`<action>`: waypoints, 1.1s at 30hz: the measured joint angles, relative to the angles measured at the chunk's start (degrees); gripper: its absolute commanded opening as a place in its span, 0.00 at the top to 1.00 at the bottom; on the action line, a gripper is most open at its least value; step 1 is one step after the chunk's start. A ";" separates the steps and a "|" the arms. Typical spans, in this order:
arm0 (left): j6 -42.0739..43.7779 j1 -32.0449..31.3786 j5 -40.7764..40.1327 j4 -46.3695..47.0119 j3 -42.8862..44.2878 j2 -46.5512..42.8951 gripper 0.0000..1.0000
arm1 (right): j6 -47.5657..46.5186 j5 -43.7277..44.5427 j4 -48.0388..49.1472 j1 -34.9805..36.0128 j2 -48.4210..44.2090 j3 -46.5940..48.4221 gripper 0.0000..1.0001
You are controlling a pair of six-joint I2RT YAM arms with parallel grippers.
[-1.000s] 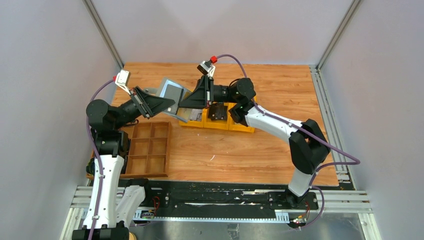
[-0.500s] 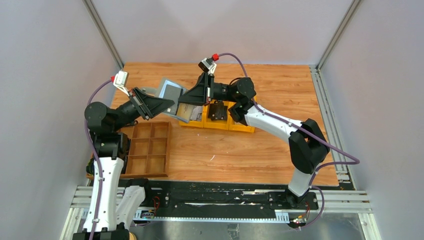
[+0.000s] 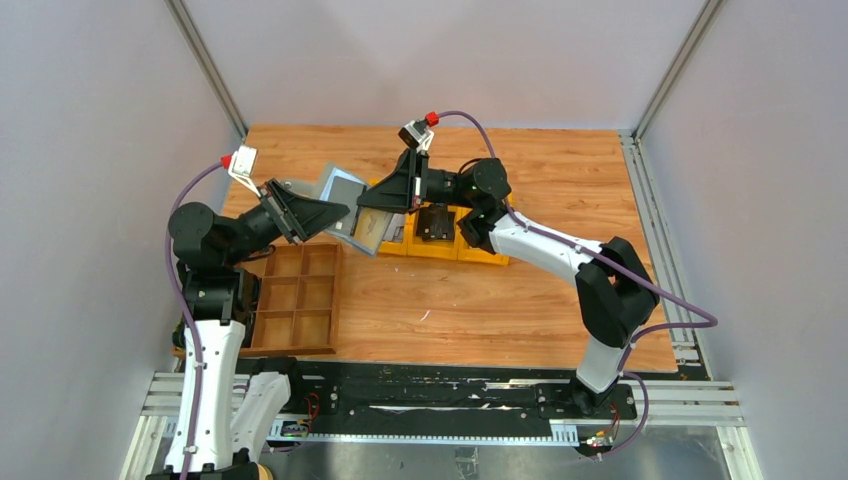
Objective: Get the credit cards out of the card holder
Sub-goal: Remove the credit card from the card holder.
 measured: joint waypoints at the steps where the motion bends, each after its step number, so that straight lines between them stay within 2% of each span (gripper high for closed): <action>1: -0.46 0.00 -0.02 0.35 0.00 0.04 0.64 | 0.02 0.07 0.02 0.00 0.00 -0.11 1.00; 3: -2.34 0.00 0.02 1.88 -0.02 0.13 0.68 | 0.02 0.15 0.04 0.00 0.00 -0.33 1.00; 6: -7.48 0.02 0.31 5.99 -0.26 1.11 0.82 | 0.35 0.22 1.14 0.00 0.00 -0.44 1.00; 8: -9.53 0.07 0.39 7.39 -0.42 1.60 0.87 | 0.48 0.39 1.88 0.00 -0.07 -0.44 1.00; 14: -13.16 0.79 0.28 9.33 -0.90 2.84 0.93 | 1.60 0.94 4.22 -0.04 -0.09 -1.09 0.80; 20: -13.73 1.07 -0.39 9.94 -0.90 2.32 0.94 | 3.15 1.09 7.65 -0.04 -0.04 -1.42 0.76; 25: -12.92 1.07 -0.48 9.55 -0.90 1.90 0.94 | 2.89 1.16 7.54 -0.04 -0.04 -1.42 0.80; 28: -11.91 1.07 -0.74 9.09 -0.90 1.64 0.93 | 2.19 1.16 6.60 -0.02 -0.04 -1.42 0.88; 31: -10.32 1.07 -1.16 7.89 -0.87 1.51 0.88 | 1.33 1.18 5.40 0.02 -0.04 -1.42 0.97; 33: -8.85 1.07 -1.62 6.21 -0.74 1.46 0.76 | 1.01 1.16 5.03 0.02 -0.04 -1.42 1.00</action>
